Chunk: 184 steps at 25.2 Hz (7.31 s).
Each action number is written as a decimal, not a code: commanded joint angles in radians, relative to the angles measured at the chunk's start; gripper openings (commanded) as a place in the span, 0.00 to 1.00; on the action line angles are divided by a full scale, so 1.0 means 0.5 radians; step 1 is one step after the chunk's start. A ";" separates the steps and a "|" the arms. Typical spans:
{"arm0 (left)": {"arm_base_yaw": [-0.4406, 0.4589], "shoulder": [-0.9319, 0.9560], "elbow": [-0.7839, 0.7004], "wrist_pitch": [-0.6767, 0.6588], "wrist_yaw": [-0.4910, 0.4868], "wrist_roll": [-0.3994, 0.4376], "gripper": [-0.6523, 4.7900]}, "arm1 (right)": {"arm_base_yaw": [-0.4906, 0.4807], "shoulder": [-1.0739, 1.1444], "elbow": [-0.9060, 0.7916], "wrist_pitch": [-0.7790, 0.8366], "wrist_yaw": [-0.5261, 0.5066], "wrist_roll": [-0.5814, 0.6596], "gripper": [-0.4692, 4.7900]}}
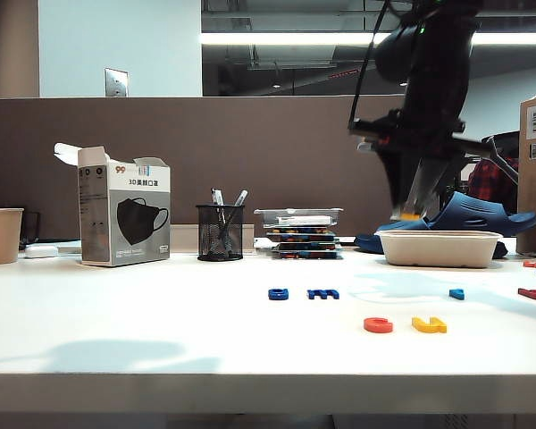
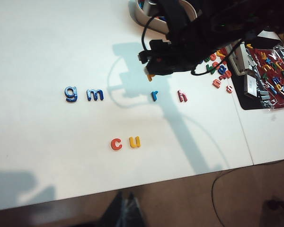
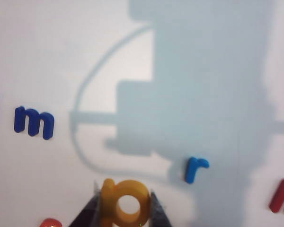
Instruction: Select the appropriate letters from the row of letter magnets placed on the table to arrange into the word "cup".
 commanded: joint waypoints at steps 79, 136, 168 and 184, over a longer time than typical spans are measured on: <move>0.000 -0.004 0.008 0.001 -0.013 0.009 0.11 | -0.002 -0.681 -1.627 0.764 -0.038 0.323 0.49; 0.682 -0.008 0.175 0.372 0.011 1.241 0.11 | -0.539 -2.335 -1.885 1.085 0.314 0.259 0.08; 2.020 -2.041 -1.375 0.600 0.679 1.791 0.11 | -0.498 -4.024 -3.195 1.601 0.267 0.368 0.08; 2.017 -2.556 -2.540 1.747 1.010 1.791 0.11 | -0.499 -4.045 -3.461 1.785 0.270 0.236 0.08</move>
